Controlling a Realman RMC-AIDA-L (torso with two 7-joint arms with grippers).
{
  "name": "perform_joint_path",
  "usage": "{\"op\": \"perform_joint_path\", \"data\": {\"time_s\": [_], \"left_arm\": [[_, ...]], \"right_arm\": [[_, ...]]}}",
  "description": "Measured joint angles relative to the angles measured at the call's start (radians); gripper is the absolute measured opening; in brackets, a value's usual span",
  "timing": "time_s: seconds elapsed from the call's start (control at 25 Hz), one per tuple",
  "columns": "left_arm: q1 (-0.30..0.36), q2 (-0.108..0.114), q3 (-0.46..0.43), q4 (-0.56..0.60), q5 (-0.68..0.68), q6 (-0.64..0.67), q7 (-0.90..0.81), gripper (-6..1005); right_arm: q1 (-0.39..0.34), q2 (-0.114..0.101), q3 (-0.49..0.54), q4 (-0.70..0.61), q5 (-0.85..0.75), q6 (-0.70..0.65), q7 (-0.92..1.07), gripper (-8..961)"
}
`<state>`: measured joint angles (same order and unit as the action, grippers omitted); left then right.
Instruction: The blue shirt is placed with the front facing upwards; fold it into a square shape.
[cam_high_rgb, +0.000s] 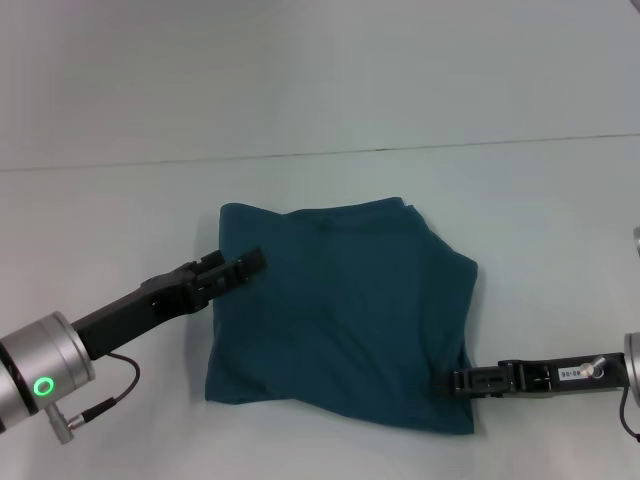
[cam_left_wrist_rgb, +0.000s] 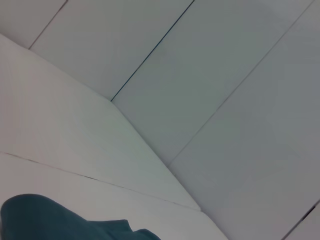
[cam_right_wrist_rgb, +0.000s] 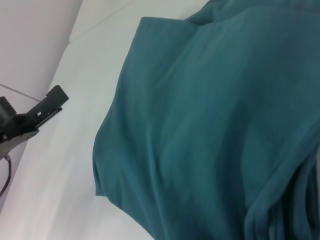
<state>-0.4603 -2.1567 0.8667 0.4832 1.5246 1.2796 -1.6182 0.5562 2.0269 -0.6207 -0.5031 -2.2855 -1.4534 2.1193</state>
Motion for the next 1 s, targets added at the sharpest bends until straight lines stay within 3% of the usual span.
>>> {"op": "perform_joint_path", "data": {"time_s": [0.72, 1.0], "left_arm": [[0.000, 0.003, 0.000, 0.000, 0.000, -0.007, 0.000, 966], [0.004, 0.003, 0.003, 0.008, 0.019, 0.009, 0.000, 966]], "right_arm": [[0.031, 0.034, -0.014, 0.012, 0.010, 0.059, -0.015, 845], [0.028, 0.053, -0.013, 0.014, 0.111, 0.108, -0.074, 844]]}}
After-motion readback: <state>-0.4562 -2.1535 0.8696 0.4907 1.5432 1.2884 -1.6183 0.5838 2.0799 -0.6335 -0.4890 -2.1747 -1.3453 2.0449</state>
